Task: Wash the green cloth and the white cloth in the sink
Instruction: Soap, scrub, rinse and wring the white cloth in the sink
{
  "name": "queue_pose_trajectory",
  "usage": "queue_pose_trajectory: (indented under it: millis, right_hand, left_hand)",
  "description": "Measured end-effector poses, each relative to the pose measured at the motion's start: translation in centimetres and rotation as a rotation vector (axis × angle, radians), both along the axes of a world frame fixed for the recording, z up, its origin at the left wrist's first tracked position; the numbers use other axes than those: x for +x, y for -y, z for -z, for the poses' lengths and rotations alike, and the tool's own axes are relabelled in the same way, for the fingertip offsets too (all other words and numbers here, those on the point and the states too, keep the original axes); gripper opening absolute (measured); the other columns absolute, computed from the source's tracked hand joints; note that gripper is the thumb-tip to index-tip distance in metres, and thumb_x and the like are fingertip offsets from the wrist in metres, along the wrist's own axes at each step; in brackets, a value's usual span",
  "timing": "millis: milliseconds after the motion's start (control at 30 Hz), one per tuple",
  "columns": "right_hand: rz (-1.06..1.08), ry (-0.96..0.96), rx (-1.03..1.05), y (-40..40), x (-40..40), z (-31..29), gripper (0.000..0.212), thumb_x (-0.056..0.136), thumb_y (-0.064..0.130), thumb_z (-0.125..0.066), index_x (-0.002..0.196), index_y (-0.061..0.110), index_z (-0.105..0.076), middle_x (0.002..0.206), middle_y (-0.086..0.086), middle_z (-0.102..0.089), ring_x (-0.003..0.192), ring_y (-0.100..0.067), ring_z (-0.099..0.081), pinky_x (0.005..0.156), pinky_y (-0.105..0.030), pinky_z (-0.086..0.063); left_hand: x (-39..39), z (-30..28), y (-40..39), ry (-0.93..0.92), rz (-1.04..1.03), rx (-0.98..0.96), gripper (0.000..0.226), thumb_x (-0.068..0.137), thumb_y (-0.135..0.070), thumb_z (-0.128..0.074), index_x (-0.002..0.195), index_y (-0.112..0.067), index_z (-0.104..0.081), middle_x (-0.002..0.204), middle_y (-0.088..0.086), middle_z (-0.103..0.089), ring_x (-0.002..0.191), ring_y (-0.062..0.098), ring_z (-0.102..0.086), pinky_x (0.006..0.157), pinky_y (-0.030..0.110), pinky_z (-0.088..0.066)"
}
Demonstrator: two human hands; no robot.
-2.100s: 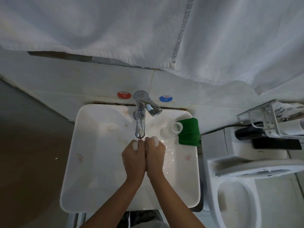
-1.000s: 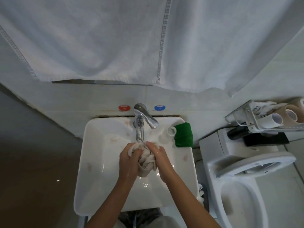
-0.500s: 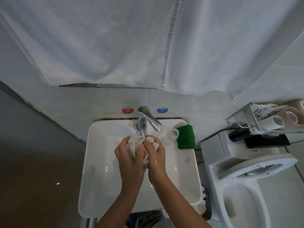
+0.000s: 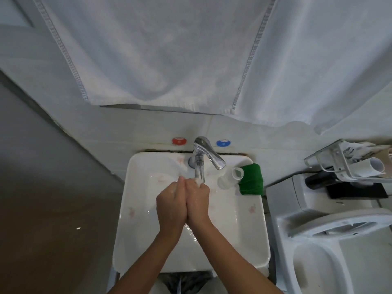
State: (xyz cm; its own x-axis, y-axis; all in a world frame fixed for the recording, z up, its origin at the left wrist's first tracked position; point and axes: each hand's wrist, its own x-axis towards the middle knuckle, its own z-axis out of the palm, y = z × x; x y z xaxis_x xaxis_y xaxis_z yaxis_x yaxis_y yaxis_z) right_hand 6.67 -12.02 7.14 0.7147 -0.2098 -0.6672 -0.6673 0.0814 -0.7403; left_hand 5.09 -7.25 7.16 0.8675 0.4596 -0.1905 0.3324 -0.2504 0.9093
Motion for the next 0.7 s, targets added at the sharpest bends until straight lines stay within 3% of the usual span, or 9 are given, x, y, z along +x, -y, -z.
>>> queue_pose_trajectory:
  millis: [100,167,267,333,400,500,533,600,700]
  right_hand:
    - [0.101,0.054,0.059,-0.4,-0.5,1.6,0.021,0.092,0.026,-0.049,0.073,0.020,-0.043,0.075,-0.005,-0.052,0.073,-0.025,-0.055,0.066,-0.036,-0.049]
    - [0.119,0.055,0.023,-0.8,-0.6,1.5,0.022,0.085,0.026,-0.050,0.064,0.026,-0.044,0.066,-0.001,-0.049,0.065,-0.023,-0.050,0.063,-0.040,-0.046]
    - [0.122,0.105,-0.015,-1.0,-0.5,1.3,0.032,0.077,0.025,-0.053,0.047,0.022,-0.041,0.049,0.004,-0.043,0.054,-0.019,-0.043,0.057,-0.035,-0.036]
    - [0.066,0.218,-0.041,-1.3,-0.4,0.9,0.028,0.090,0.030,-0.054,0.064,0.020,-0.055,0.061,0.002,-0.058,0.063,-0.018,-0.058,0.062,-0.035,-0.047]
    - [-0.018,0.346,-0.083,-1.3,-0.2,0.4,0.010,0.098,0.034,-0.050,0.099,0.029,-0.059,0.089,0.009,-0.066,0.089,-0.013,-0.065,0.081,-0.029,-0.054]
    - [-0.182,0.590,-0.182,-1.0,-0.2,-0.4,0.043,0.095,0.038,-0.049,0.132,0.050,-0.033,0.131,0.032,-0.042,0.122,0.011,-0.045,0.099,-0.010,-0.039]
    - [-0.222,0.664,-0.221,-0.9,-0.3,-0.6,0.048,0.095,0.035,-0.049,0.136,0.048,-0.028,0.134,0.034,-0.036,0.123,0.016,-0.040,0.099,-0.006,-0.036]
    - [-0.298,0.782,-0.297,-0.8,-0.4,-0.1,0.044,0.097,0.032,-0.049,0.137,0.042,-0.035,0.134,0.020,-0.041,0.121,0.012,-0.042,0.097,-0.007,-0.038]
    - [-0.277,0.783,-0.320,-1.2,-0.4,0.1,0.028,0.090,0.045,-0.049,0.117,0.045,-0.054,0.127,0.005,-0.048,0.116,-0.006,-0.051,0.096,-0.025,-0.049]
  left_hand:
    - [0.0,1.8,-0.5,-0.051,0.040,0.003,0.039,0.093,-0.004,-0.053,0.057,-0.020,-0.053,0.058,-0.008,-0.054,0.056,0.008,-0.053,0.057,0.026,-0.041]
    - [-0.2,2.4,-0.7,-0.051,0.038,0.026,0.038,0.092,-0.002,-0.050,0.056,-0.011,-0.055,0.053,-0.004,-0.053,0.052,0.013,-0.053,0.054,0.024,-0.039]
    - [-0.3,1.9,-0.8,-0.002,0.029,0.050,0.041,0.094,-0.013,-0.046,0.054,-0.014,-0.050,0.051,0.002,-0.054,0.049,0.012,-0.051,0.052,0.023,-0.037]
    - [0.1,1.1,-1.2,-0.001,-0.002,0.006,0.038,0.097,-0.022,-0.046,0.059,-0.018,-0.050,0.058,0.002,-0.057,0.056,0.014,-0.054,0.055,0.024,-0.039]
    - [1.3,0.8,-1.9,-0.084,-0.031,-0.083,0.032,0.097,-0.032,-0.047,0.072,-0.014,-0.057,0.073,0.005,-0.062,0.070,0.019,-0.059,0.070,0.032,-0.049]
    - [3.0,0.3,-3.5,-0.189,-0.008,-0.187,0.041,0.093,-0.050,-0.043,0.095,-0.014,-0.062,0.092,0.007,-0.067,0.087,0.024,-0.063,0.086,0.046,-0.052]
    - [3.3,-0.1,-3.9,-0.206,0.005,-0.218,0.041,0.094,-0.050,-0.042,0.101,-0.014,-0.061,0.095,0.006,-0.067,0.088,0.024,-0.064,0.085,0.045,-0.053]
    - [3.6,-1.1,-4.3,-0.213,0.033,-0.266,0.038,0.097,-0.045,-0.041,0.103,-0.013,-0.060,0.095,0.007,-0.067,0.087,0.021,-0.064,0.079,0.037,-0.053]
    - [3.6,-2.0,-4.5,-0.228,0.061,-0.286,0.037,0.097,-0.046,-0.039,0.108,-0.015,-0.056,0.103,0.007,-0.064,0.090,0.020,-0.063,0.077,0.035,-0.052]
